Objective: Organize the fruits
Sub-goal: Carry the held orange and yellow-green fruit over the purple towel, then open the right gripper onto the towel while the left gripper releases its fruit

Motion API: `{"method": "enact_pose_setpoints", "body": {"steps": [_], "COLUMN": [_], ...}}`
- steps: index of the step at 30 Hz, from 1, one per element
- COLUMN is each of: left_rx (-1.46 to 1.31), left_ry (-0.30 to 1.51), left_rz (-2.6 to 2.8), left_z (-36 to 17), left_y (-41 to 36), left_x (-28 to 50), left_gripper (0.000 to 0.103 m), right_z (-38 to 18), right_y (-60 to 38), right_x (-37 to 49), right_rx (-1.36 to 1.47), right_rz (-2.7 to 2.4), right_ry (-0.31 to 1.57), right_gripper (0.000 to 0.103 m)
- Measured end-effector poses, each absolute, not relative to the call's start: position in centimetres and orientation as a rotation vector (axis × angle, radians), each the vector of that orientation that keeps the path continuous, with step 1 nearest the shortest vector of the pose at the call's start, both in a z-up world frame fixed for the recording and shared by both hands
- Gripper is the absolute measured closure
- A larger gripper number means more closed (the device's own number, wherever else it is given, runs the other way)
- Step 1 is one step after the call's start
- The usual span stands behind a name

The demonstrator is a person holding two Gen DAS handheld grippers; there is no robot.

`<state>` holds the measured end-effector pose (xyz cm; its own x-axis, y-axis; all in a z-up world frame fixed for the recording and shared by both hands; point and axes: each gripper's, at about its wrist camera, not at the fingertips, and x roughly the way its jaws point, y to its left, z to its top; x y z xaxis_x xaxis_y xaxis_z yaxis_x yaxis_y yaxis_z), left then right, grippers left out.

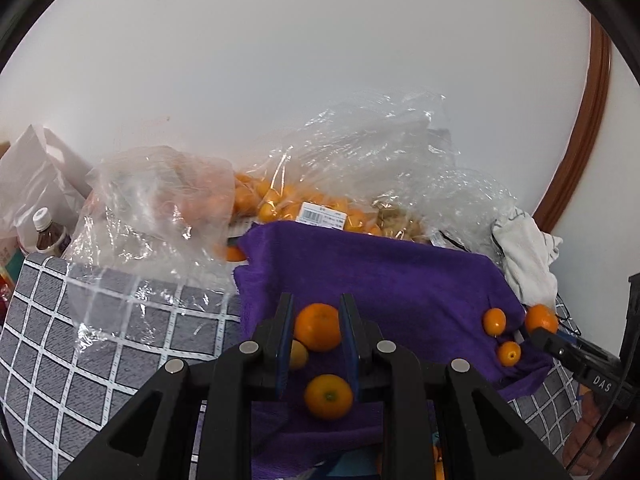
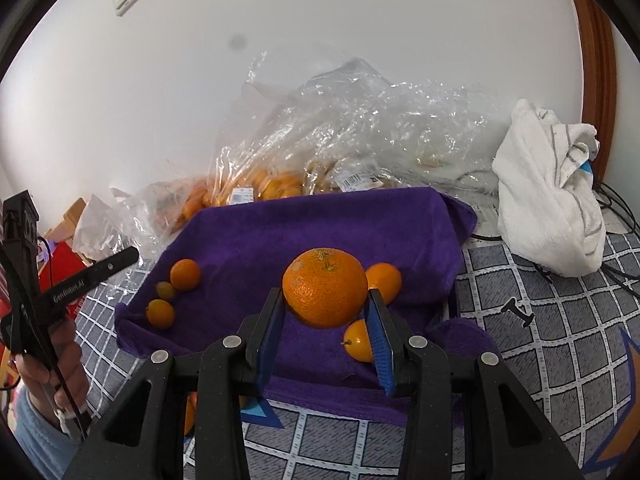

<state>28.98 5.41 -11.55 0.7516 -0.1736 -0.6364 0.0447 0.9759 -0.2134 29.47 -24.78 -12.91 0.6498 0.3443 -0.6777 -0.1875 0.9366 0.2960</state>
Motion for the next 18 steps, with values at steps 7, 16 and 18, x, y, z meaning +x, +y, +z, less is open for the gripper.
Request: {"method": "enact_pose_setpoints", "body": {"steps": [7,16,18], "left_rx": [-0.211,-0.338,-0.365], "left_ry": [0.722,0.795,0.804], "left_rz": [-0.163,-0.214,-0.220], "left_z": [-11.8,-13.2,-13.4], "left_y": [5.7,7.6,8.1], "left_x": [29.1,30.2,30.3], "left_gripper": [0.082,0.082,0.082], "right_z": [-14.1,-15.8,-16.1], "right_y": [-23.2,-20.5,-20.3], "right_x": [29.6,29.6,29.7], "right_rx": [0.156,0.064,0.052], "right_rz": [0.333,0.355,0.348], "right_ry": [0.851,0.895,0.901], "right_gripper": [0.062,0.062,0.062]}}
